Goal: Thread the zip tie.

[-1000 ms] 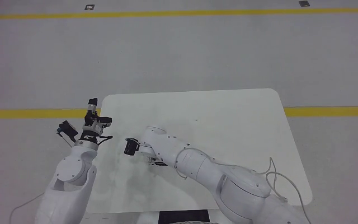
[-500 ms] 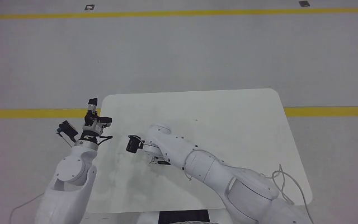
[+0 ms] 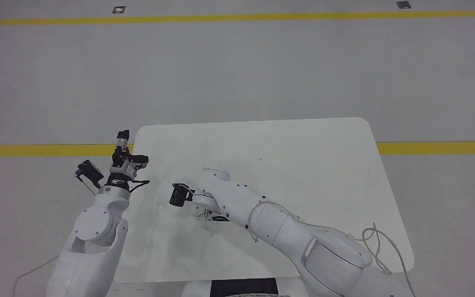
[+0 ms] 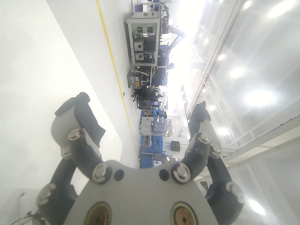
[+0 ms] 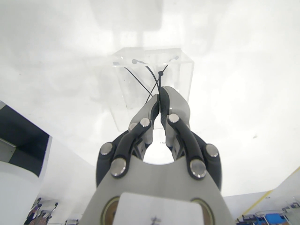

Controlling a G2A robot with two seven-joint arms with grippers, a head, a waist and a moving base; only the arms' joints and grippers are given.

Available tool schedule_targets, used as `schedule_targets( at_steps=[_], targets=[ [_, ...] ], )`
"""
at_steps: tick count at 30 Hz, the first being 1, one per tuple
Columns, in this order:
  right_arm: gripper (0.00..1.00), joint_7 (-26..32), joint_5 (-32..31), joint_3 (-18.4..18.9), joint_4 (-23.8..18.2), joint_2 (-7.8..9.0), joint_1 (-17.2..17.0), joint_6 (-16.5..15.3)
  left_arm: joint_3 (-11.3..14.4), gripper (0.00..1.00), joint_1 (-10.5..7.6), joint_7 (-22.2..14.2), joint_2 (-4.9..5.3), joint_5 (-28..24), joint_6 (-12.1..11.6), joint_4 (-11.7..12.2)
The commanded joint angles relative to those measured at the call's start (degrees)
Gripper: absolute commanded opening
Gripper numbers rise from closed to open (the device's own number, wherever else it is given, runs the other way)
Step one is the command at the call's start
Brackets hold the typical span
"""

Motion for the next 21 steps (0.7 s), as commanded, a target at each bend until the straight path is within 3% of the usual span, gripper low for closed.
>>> schedule_targets(
  at_steps=[1,3,14,21],
  targets=[
    [0.10,-0.45,-0.07,0.04,0.15,-0.04,-0.04,-0.12,0.00,1.00,0.00,0.00,0.00,0.00,0.00,0.00],
    [0.18,-0.89,-0.11,0.08,0.31,-0.10,-0.07,-0.14,0.00,1.00,0.00,0.00,0.00,0.00,0.00,0.00],
    [0.15,-1.12,0.08,-0.39,1.16,-0.53,0.15,-0.14,0.00,1.00,0.00,0.00,0.00,0.00,0.00,0.00],
    [0.18,-1.80,0.47,-1.04,2.70,-1.00,0.84,0.16,0.00,1.00,0.00,0.00,0.00,0.00,0.00,0.00]
  ],
)
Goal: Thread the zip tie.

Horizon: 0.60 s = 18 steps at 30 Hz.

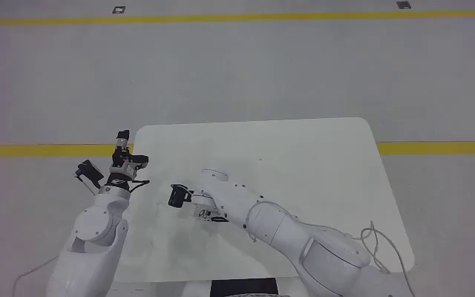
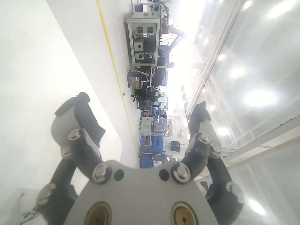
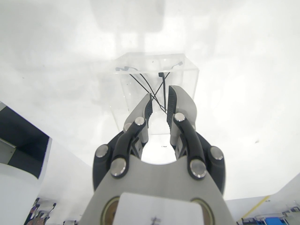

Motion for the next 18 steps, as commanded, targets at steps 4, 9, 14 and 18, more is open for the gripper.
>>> schedule_targets(
  at_steps=[4,9,14,18],
  targets=[
    [0.20,-0.57,-1.14,-0.57,1.11,-0.55,0.07,1.33,0.00,1.00,0.00,0.00,0.00,0.00,0.00,0.00],
    [0.21,-1.38,-1.55,-1.00,2.92,-1.33,0.33,2.17,0.00,1.00,0.00,0.00,0.00,0.00,0.00,0.00],
    [0.18,-3.46,-1.42,-0.92,5.04,-2.03,0.61,2.94,0.00,1.00,0.00,0.00,0.00,0.00,0.00,0.00],
    [0.00,-5.17,-1.23,-0.62,6.59,-2.47,0.90,3.33,0.00,1.00,0.00,0.00,0.00,0.00,0.00,0.00]
  ],
)
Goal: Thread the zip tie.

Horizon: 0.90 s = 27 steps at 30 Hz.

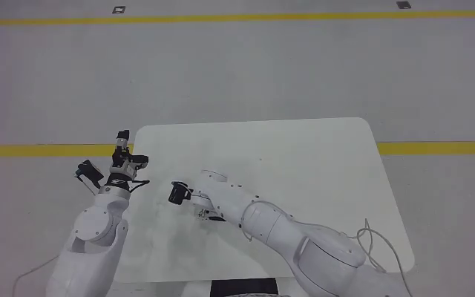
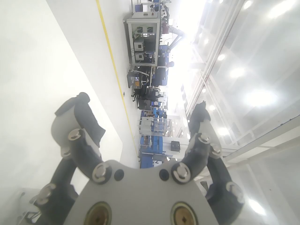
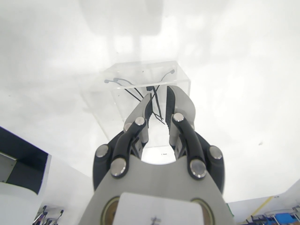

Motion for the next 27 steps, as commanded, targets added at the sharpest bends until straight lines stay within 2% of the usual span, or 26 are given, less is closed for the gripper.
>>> schedule_targets(
  at_steps=[1,7,14,20,24,27],
  targets=[
    [0.00,-0.60,0.03,0.15,0.69,-0.20,0.16,0.17,0.00,1.00,0.00,0.00,0.00,0.00,0.00,0.00],
    [0.00,-0.08,-0.58,0.68,-0.11,-0.29,0.32,1.10,0.00,1.00,0.00,0.00,0.00,0.00,0.00,0.00],
    [0.00,2.67,-1.60,2.44,-5.51,1.08,-0.97,0.78,0.00,1.00,0.00,0.00,0.00,0.00,0.00,0.00],
    [0.00,5.38,-3.06,5.58,-13.85,3.75,-3.88,-1.11,0.00,1.00,0.00,0.00,0.00,0.00,0.00,0.00],
    [0.00,6.11,-4.03,9.03,-20.51,6.17,-6.96,-3.34,0.00,1.00,0.00,0.00,0.00,0.00,0.00,0.00],
    [0.00,5.45,-3.63,11.59,-26.53,8.41,-9.92,-3.35,0.00,1.00,0.00,0.00,0.00,0.00,0.00,0.00]
  ],
)
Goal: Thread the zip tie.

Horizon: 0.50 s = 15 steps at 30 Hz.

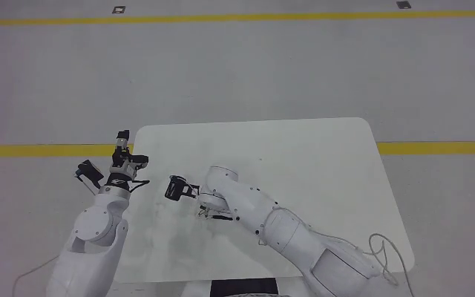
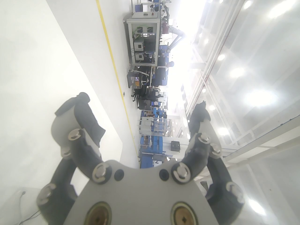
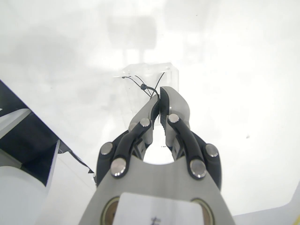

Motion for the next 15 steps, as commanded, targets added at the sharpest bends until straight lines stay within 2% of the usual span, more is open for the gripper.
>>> schedule_targets(
  at_steps=[1,5,8,13,15],
  targets=[
    [0.00,-0.90,1.04,1.73,-4.56,1.77,-2.06,0.07,0.00,1.00,0.00,0.00,0.00,0.00,0.00,0.00],
    [0.00,-5.37,6.52,4.77,-10.67,5.32,-5.24,0.07,0.00,1.00,0.00,0.00,0.00,0.00,0.00,0.00],
    [0.00,-9.44,11.57,6.35,-12.96,8.15,-6.22,0.07,0.00,1.00,0.00,0.00,0.00,0.00,0.00,0.00],
    [0.00,-17.80,22.25,6.90,-14.44,12.90,-6.16,0.07,0.00,1.00,0.00,0.00,0.00,0.00,0.00,0.00],
    [0.00,-20.45,26.51,5.50,-14.57,15.03,-5.27,0.07,0.00,1.00,0.00,0.00,0.00,0.00,0.00,0.00]
  ],
)
